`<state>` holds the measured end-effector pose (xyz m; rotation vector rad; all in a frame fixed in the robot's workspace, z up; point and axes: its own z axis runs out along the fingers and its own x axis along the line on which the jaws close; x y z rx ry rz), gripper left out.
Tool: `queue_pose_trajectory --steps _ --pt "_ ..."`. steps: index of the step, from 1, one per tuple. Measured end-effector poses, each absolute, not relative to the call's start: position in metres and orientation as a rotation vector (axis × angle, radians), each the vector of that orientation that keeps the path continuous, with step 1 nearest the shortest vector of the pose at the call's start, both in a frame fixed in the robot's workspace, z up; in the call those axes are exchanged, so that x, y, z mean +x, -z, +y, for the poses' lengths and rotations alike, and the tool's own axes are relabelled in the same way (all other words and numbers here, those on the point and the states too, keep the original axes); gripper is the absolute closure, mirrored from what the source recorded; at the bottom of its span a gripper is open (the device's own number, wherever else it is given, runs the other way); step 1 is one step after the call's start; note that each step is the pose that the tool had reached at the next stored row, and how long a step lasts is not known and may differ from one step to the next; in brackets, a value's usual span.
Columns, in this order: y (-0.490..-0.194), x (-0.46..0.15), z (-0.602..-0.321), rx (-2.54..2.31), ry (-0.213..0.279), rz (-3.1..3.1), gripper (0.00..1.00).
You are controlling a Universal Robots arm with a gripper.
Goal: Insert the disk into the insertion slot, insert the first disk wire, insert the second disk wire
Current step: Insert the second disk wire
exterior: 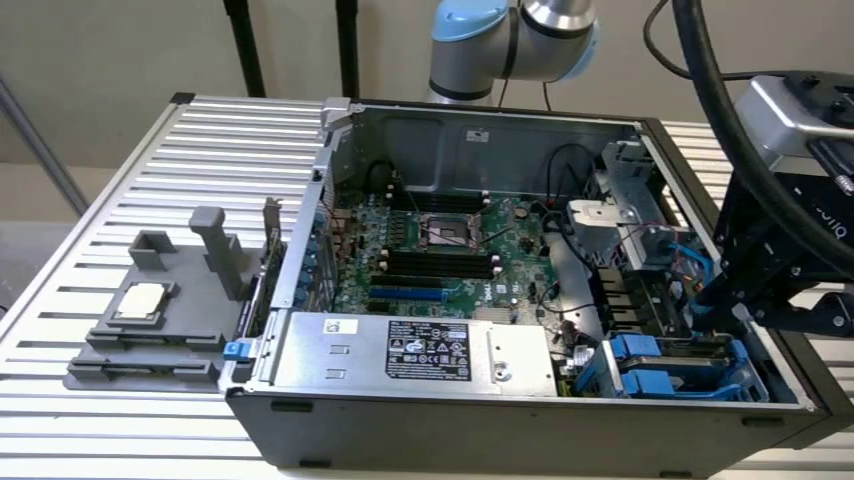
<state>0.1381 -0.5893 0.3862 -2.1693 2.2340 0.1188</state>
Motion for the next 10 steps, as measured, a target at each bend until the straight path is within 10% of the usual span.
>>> queue_pose_trajectory --steps 10 --pt "-0.3824 0.1335 -0.5887 -2.175 -0.106 2.240 0.67"
